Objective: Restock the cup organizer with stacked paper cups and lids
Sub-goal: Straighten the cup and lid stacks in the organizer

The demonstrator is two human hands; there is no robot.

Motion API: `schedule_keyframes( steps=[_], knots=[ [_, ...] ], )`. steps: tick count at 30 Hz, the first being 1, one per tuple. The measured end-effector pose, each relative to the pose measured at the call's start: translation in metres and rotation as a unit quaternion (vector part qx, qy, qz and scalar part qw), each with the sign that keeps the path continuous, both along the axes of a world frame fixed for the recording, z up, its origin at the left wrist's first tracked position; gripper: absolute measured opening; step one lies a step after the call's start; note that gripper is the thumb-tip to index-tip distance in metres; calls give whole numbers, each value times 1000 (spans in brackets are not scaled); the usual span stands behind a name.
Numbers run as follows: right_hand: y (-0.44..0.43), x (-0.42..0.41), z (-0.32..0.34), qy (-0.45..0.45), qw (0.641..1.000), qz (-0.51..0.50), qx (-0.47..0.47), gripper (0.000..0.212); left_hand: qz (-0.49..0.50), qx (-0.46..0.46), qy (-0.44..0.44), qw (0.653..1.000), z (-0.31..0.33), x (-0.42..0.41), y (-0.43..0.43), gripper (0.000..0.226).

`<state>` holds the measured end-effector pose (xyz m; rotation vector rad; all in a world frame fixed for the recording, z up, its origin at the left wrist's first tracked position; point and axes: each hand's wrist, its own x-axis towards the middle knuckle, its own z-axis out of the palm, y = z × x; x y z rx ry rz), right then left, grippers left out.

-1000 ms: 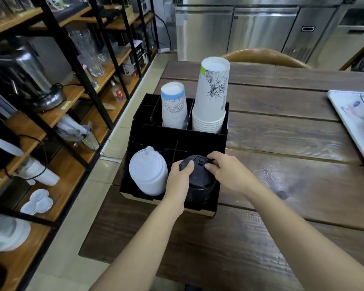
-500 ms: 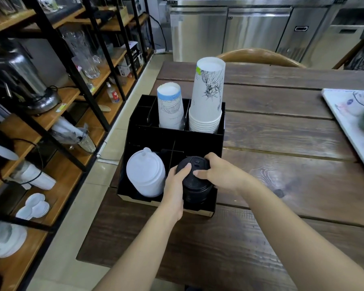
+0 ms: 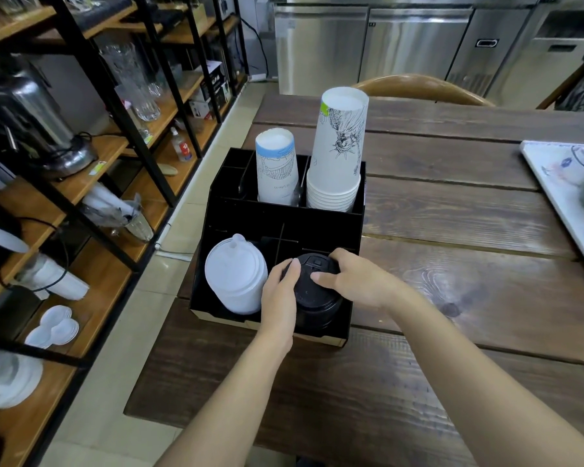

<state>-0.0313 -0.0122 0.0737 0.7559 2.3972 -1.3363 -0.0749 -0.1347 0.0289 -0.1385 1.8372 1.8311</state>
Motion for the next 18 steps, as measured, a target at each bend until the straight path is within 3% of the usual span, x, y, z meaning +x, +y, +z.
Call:
schedule_keyframes(
  steps=[3, 7, 11, 13, 16, 18],
  knots=[
    [3, -2, 3, 24, 998, 18, 57, 43, 14, -16, 34, 999, 4, 0, 1, 21],
    [8, -2, 7, 38, 997, 10, 59, 55, 1, -30, 61, 998, 10, 0, 1, 15],
    [6, -3, 12, 80, 994, -2, 75, 54, -20, -61, 120, 991, 20, 2, -1, 38],
    [3, -7, 18, 123, 989, -18, 84, 50, -20, -67, 183, 981, 30, 5, -7, 36],
    [-2, -17, 28, 176, 981, -15, 84, 40, 34, -63, 274, 959, 45, 4, -21, 22],
    [-7, -30, 34, 185, 979, 16, 81, 32, 116, -58, 284, 950, 47, -6, -34, 20]
  ],
)
